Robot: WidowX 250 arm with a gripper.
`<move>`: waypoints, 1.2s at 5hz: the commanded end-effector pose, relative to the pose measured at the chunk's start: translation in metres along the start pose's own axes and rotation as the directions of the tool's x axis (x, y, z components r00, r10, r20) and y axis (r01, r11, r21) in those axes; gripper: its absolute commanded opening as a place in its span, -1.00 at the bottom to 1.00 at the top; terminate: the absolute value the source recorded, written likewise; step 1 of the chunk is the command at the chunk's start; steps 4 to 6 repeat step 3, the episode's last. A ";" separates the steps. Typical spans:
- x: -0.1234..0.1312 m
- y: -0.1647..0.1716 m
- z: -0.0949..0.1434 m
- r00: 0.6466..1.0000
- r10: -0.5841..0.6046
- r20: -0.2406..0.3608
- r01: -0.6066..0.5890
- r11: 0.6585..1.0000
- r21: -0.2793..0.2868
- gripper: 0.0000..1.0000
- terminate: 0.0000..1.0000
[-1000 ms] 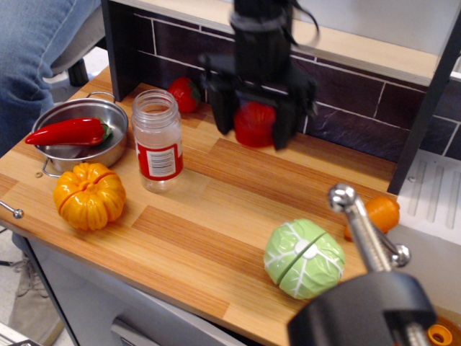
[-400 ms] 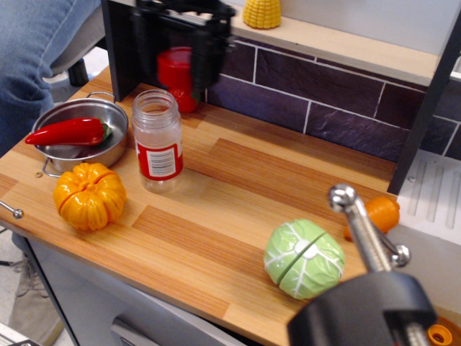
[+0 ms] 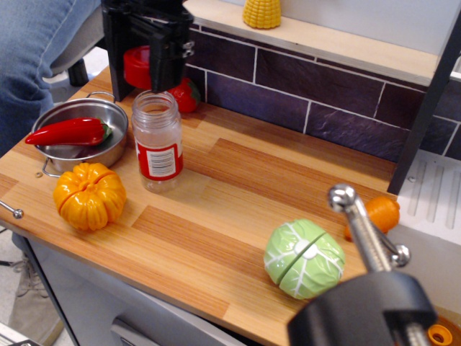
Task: Put cap on container
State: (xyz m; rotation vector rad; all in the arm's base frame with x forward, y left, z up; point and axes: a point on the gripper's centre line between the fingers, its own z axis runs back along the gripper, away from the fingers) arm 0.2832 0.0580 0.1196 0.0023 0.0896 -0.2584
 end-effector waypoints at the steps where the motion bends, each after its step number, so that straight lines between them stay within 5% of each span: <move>1: -0.003 0.003 -0.008 0.996 -0.015 0.091 0.010 0.999 0.051 -1.00 -1.00; 2: 0.002 0.000 -0.026 0.988 -0.003 0.155 0.001 1.000 0.012 -1.00 -1.00; 3: 0.010 -0.009 -0.016 0.988 0.026 0.154 -0.021 0.999 -0.037 -1.00 1.00; 6: 0.010 -0.009 -0.016 0.988 0.026 0.154 -0.021 0.999 -0.037 -1.00 1.00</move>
